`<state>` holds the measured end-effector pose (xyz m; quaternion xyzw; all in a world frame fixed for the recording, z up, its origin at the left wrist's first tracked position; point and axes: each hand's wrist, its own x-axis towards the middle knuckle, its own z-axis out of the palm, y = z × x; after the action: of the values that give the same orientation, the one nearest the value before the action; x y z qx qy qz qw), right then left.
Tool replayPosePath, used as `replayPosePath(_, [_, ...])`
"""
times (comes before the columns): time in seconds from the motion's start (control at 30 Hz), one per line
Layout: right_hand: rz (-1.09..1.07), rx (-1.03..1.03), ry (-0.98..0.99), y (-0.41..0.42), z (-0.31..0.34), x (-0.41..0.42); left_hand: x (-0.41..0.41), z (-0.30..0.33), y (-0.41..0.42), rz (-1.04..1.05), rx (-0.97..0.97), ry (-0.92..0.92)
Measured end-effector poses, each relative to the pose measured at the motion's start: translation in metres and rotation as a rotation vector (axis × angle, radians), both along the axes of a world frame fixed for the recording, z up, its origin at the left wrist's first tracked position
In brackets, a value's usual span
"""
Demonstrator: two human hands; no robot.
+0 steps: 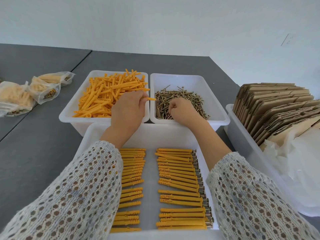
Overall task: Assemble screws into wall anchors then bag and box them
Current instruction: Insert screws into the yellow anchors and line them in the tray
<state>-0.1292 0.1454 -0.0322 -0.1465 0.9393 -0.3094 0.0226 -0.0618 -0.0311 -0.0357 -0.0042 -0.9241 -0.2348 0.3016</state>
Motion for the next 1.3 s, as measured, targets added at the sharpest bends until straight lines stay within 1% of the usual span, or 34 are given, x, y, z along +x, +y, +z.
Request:
replayPosePath(0.1, [-0.091, -0.070, 0.051, 0.002, 0.001, -0.004, -0.002, 0.000, 0.000, 0.040, -0.052, 0.005])
replayPosePath(0.2, [-0.122, -0.041, 0.088, 0.003, -0.001, -0.003, -0.003, -0.002, 0.000, 0.066, -0.080, 0.004])
replayPosePath(0.27, [-0.151, 0.025, 0.062, 0.004, -0.001, -0.001, -0.003, -0.002, 0.001, 0.079, -0.107, -0.005])
replayPosePath(0.33, [-0.200, 0.083, -0.008, 0.005, -0.002, -0.002, -0.003, -0.002, 0.001, 0.101, -0.132, -0.017])
replayPosePath(0.4, [-0.237, 0.106, -0.050, 0.006, -0.001, -0.004, -0.004, -0.003, 0.001, 0.109, -0.135, -0.034])
replayPosePath(0.6, [-0.286, 0.184, -0.104, 0.011, 0.003, -0.013, -0.003, -0.005, -0.001, -0.020, -0.057, -0.008])
replayPosePath(0.7, [-0.290, 0.133, -0.021, 0.008, 0.004, -0.013, -0.001, -0.006, -0.001, -0.098, -0.028, 0.017])
replayPosePath(0.77, [-0.261, 0.038, 0.078, 0.007, 0.004, -0.007, 0.000, -0.005, 0.000, -0.129, -0.016, 0.032])
replayPosePath(0.8, [-0.241, -0.041, 0.116, 0.006, 0.004, -0.004, 0.000, -0.005, 0.000, -0.137, -0.014, 0.039])
replayPosePath(0.87, [-0.201, -0.267, 0.153, 0.003, 0.008, 0.004, 0.000, -0.005, 0.001, -0.141, -0.012, 0.039])
replayPosePath(0.9, [-0.185, -0.411, 0.139, 0.000, 0.011, 0.007, -0.001, -0.006, 0.001, -0.141, -0.013, 0.033])
replayPosePath(0.93, [-0.180, -0.587, 0.091, -0.004, 0.014, 0.009, -0.003, -0.006, 0.000, -0.139, -0.019, 0.026])
replayPosePath(1.0, [-0.176, -1.008, -0.118, -0.013, 0.020, 0.013, -0.005, -0.006, 0.000, -0.136, -0.039, 0.017])
replayPosePath(1.03, [-0.167, -1.176, -0.229, -0.018, 0.021, 0.016, -0.005, -0.006, 0.000, -0.143, -0.038, 0.007])
replayPosePath(1.07, [-0.155, -1.274, -0.312, -0.023, 0.022, 0.019, -0.006, -0.006, 0.000, -0.158, -0.025, -0.010])
replayPosePath(1.13, [-0.125, -1.354, -0.420, -0.032, 0.020, 0.024, -0.006, -0.006, -0.001, -0.195, -0.001, -0.044])
replayPosePath(1.23, [-0.118, -1.453, -0.491, -0.036, 0.019, 0.026, -0.006, -0.007, -0.001, -0.216, 0.025, -0.042])
replayPosePath(1.27, [-0.122, -1.460, -0.495, -0.036, 0.019, 0.025, -0.006, -0.006, -0.001, -0.213, 0.043, -0.036])
replayPosePath(1.3, [-0.123, -1.412, -0.473, -0.036, 0.018, 0.024, -0.006, -0.006, -0.002, -0.206, 0.071, -0.036])
